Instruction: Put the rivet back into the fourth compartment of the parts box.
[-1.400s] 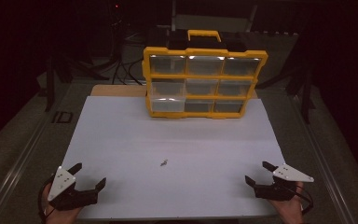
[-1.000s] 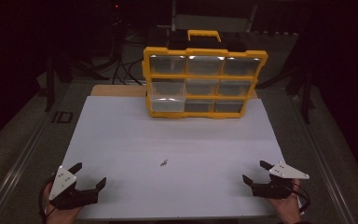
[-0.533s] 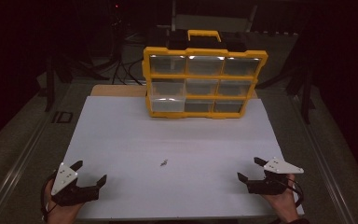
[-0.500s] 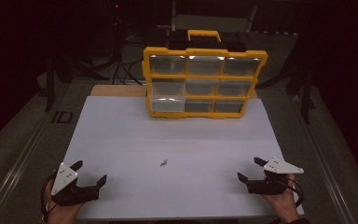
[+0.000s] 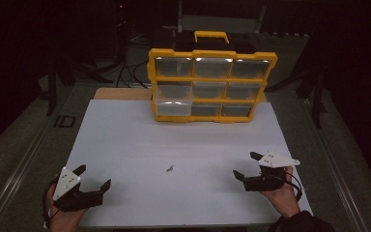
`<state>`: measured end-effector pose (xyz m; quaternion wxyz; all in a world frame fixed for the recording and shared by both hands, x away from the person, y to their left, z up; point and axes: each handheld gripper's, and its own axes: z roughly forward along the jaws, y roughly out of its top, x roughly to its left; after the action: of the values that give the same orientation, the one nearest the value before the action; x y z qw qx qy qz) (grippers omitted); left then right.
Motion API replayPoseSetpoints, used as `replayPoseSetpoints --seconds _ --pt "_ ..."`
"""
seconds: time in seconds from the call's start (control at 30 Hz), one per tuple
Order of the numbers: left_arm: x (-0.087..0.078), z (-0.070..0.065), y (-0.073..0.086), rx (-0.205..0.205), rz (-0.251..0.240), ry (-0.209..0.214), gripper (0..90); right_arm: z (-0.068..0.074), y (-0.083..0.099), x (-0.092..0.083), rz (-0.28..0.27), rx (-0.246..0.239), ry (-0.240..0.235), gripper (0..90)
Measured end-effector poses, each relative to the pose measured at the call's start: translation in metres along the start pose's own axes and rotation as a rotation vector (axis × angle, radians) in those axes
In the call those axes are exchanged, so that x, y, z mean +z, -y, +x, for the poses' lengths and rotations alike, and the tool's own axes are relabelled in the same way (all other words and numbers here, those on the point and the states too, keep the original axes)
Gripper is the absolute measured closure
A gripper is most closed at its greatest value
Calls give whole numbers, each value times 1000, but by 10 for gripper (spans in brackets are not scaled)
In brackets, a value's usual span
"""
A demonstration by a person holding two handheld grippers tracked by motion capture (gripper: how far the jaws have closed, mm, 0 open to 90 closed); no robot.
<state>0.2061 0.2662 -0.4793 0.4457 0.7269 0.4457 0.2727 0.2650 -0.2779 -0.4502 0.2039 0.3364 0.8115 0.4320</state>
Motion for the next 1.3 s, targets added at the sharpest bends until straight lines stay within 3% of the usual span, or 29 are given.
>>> replayPoseSetpoints --seconds 0.77,1.07,1.3 --pt "8 0 -5 2 4 12 28 32 -53 39 43 -98 -95 97" --pt "11 0 -5 6 6 15 28 44 -75 66 92 -148 -140 98" --pt "11 0 -5 7 7 17 28 57 -88 96 157 -192 -183 98"
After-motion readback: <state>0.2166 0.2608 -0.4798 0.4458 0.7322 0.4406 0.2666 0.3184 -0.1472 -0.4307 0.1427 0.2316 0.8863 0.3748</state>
